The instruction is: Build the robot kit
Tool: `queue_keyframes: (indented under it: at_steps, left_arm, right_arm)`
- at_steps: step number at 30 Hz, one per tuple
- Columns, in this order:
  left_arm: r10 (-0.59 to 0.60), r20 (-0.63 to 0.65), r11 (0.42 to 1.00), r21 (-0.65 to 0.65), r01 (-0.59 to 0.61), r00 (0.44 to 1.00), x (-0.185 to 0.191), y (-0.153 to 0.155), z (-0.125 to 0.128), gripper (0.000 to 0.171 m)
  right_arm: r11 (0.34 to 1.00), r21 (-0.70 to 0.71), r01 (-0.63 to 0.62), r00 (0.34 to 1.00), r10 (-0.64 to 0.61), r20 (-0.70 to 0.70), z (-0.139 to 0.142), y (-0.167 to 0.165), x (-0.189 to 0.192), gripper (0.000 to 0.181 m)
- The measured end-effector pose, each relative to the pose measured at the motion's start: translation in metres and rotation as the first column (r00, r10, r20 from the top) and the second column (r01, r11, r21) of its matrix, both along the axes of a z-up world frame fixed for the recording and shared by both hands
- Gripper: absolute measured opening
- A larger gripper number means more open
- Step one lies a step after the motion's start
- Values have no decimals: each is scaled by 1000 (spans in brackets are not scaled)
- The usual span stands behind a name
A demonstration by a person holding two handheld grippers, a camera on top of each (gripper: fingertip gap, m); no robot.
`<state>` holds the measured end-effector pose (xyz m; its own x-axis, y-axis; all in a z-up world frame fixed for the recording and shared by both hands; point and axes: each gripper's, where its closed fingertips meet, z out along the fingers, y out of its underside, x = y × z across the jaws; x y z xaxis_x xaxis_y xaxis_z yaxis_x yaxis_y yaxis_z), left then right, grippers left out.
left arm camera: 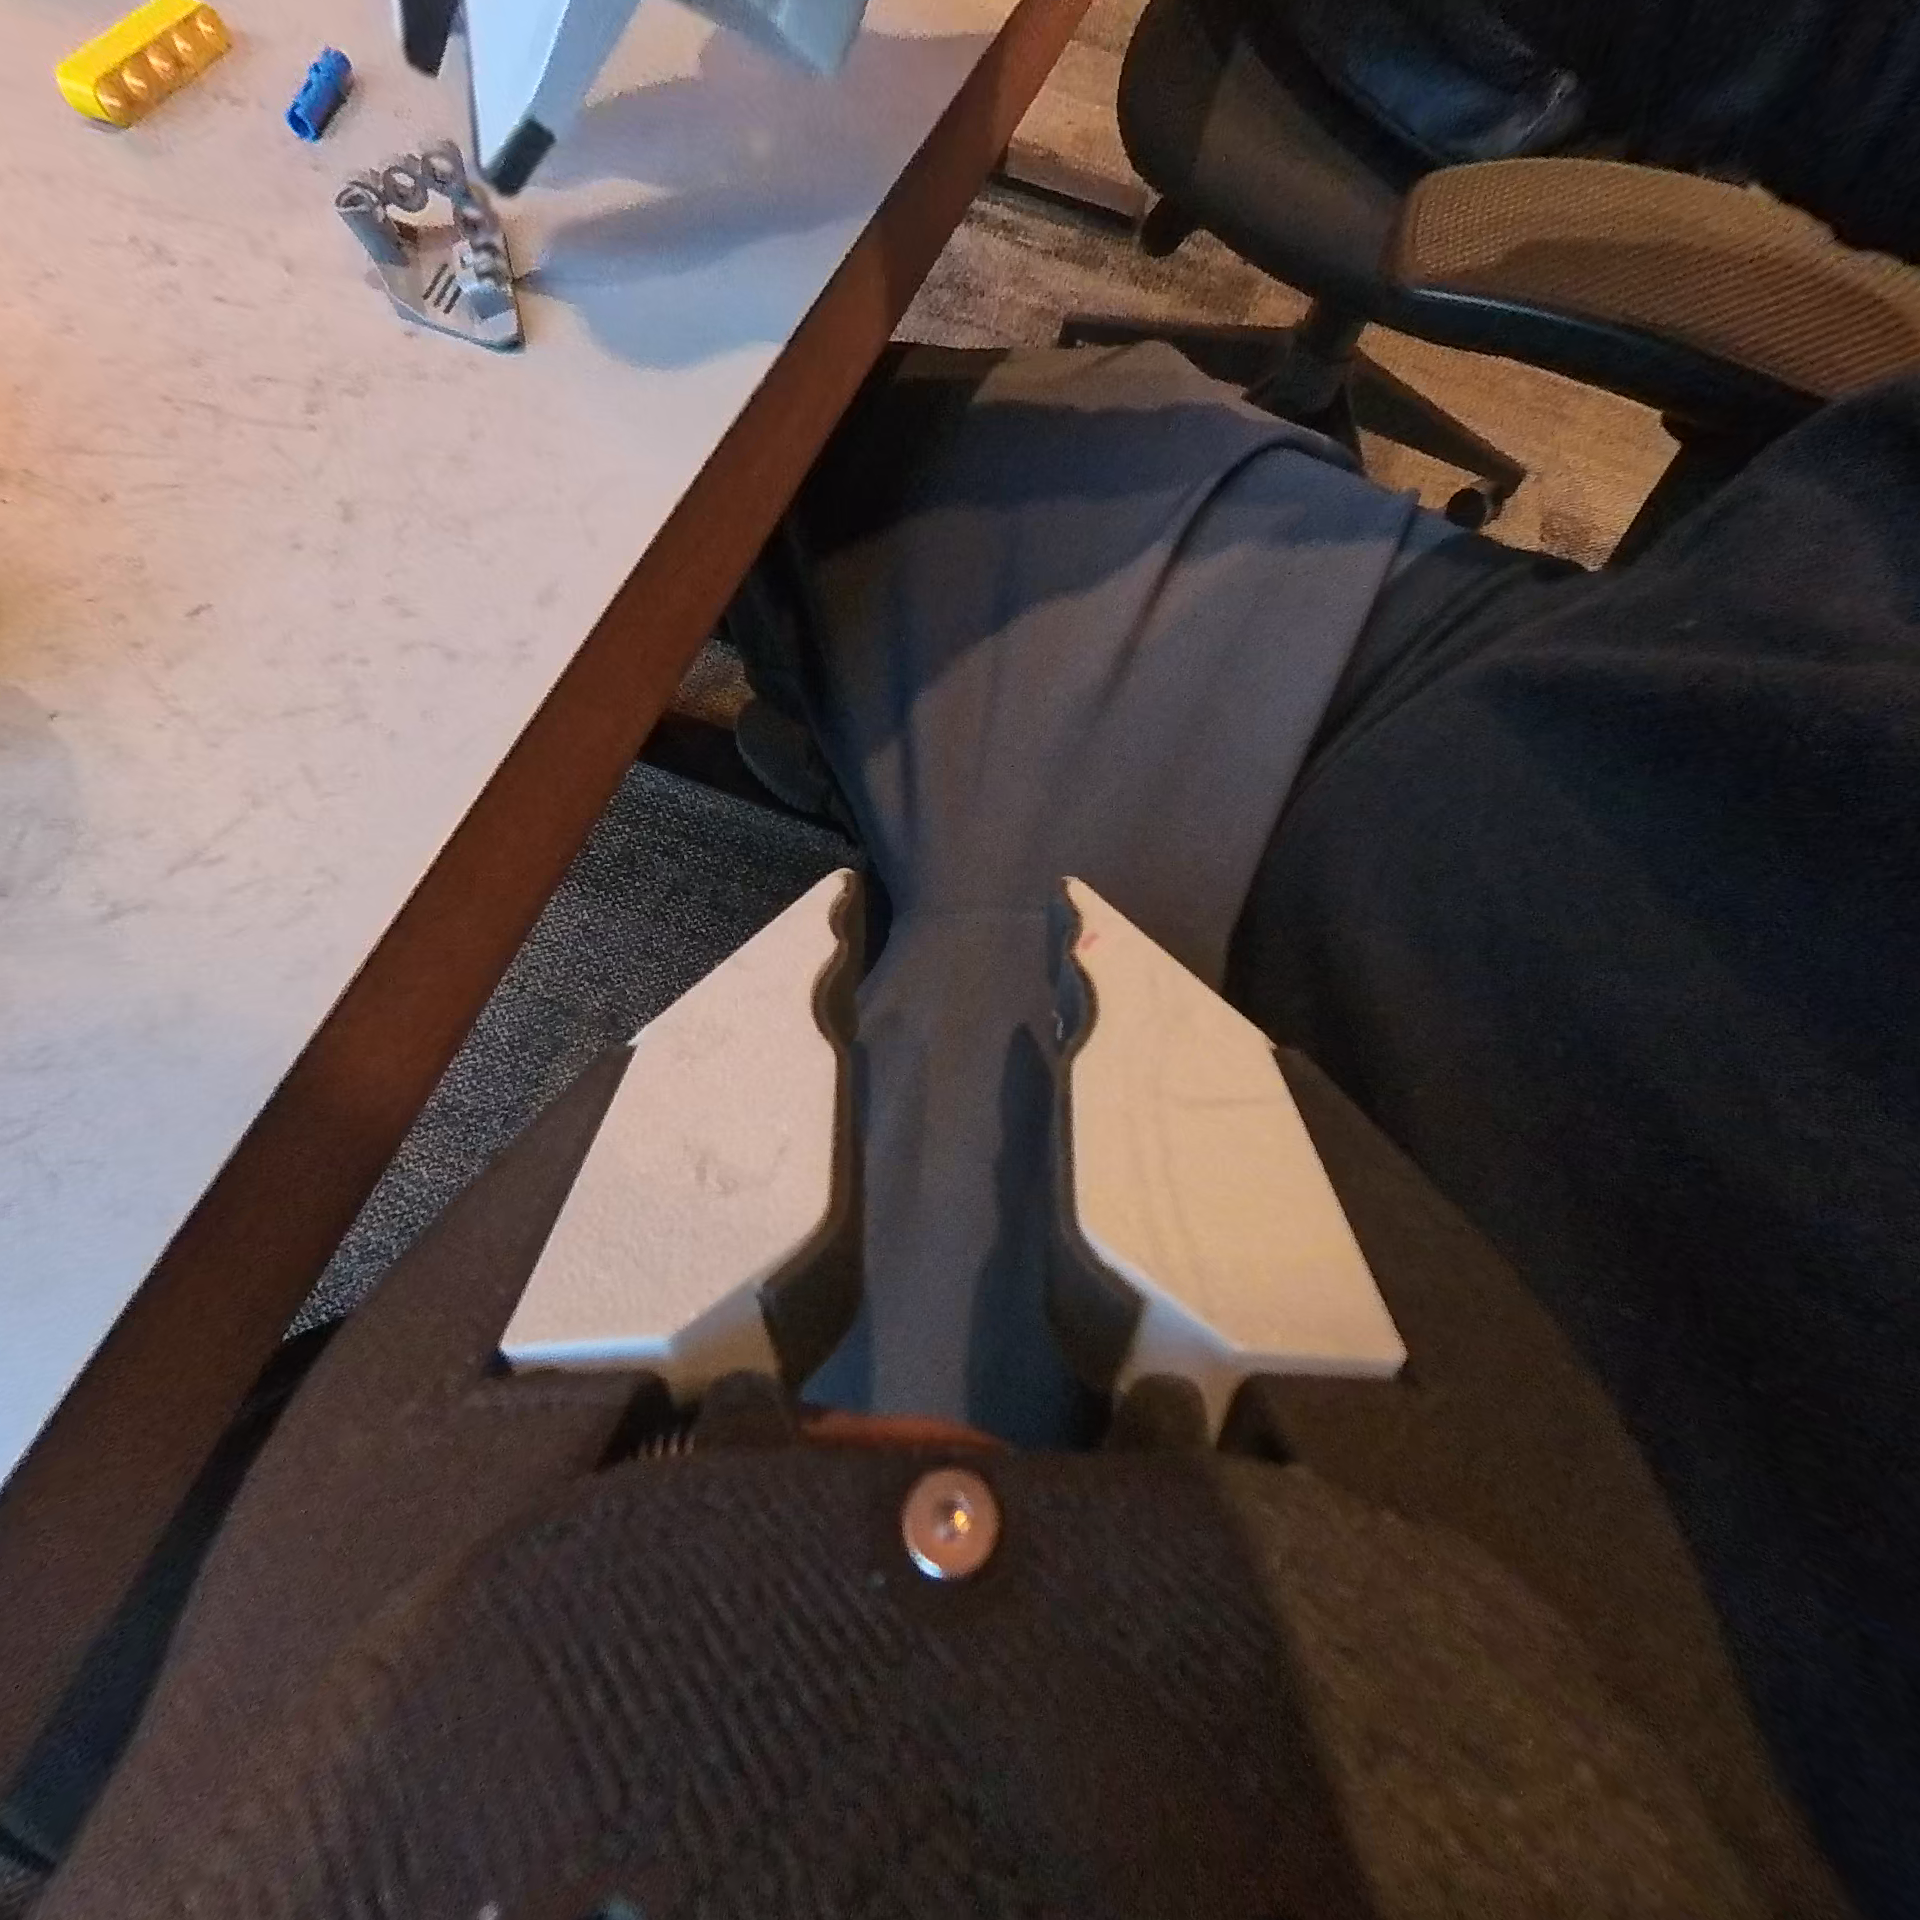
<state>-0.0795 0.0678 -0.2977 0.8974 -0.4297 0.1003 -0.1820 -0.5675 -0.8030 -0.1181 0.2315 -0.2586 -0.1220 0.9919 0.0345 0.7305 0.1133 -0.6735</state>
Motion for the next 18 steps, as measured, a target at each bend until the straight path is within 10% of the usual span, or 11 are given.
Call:
queue_keyframes:
  at_steps: [18]
  left_arm:
    - [4, -6, 1000, -13, -4, 1000, 0, 0, -4, 33]
  right_arm:
    - [999, 42, -16, 1000, 17, -14, -10, -14, -22, 42]
